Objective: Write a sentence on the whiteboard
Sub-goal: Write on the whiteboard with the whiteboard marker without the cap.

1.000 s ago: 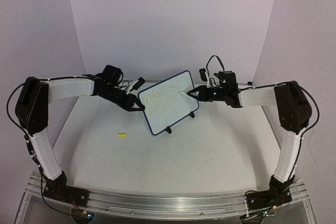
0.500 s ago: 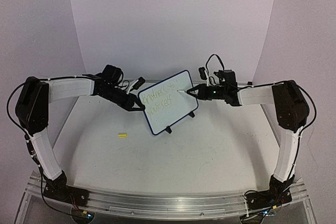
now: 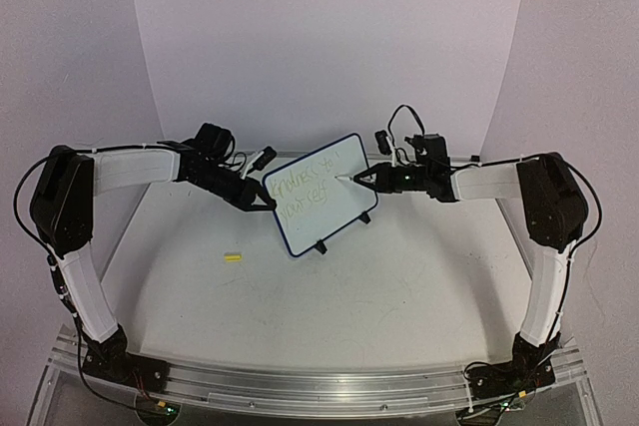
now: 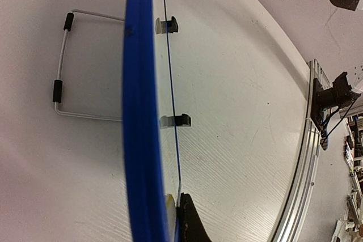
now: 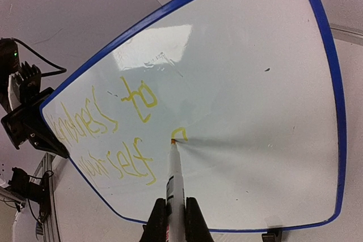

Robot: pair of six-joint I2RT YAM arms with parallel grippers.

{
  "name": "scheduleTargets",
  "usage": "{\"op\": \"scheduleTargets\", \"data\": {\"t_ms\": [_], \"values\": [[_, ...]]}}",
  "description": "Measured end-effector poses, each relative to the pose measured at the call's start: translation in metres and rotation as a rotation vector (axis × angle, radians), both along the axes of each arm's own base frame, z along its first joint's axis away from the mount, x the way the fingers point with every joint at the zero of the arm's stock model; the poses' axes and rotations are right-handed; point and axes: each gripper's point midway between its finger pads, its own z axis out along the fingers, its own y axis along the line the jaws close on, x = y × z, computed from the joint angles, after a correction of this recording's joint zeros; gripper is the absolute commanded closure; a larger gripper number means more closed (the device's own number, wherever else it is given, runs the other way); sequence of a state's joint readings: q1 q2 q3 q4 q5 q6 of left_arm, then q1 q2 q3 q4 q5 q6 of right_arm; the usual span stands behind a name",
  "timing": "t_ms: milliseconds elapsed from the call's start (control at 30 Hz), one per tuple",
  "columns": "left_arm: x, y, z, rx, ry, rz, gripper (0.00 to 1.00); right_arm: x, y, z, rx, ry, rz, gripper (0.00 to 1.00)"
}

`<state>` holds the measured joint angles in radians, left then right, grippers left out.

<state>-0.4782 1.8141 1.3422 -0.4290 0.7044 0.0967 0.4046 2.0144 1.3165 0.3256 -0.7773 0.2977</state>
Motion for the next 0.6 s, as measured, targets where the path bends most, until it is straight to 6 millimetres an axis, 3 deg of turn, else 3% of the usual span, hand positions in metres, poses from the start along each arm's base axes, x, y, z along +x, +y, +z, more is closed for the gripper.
{"op": "scheduleTargets", "data": {"t_ms": [600], "values": [[0.000,0.000,0.000,-0.001,0.001,0.000,1.00,-0.013,-0.008,-0.033,-0.046,0.061,-0.016,1.00]]}}
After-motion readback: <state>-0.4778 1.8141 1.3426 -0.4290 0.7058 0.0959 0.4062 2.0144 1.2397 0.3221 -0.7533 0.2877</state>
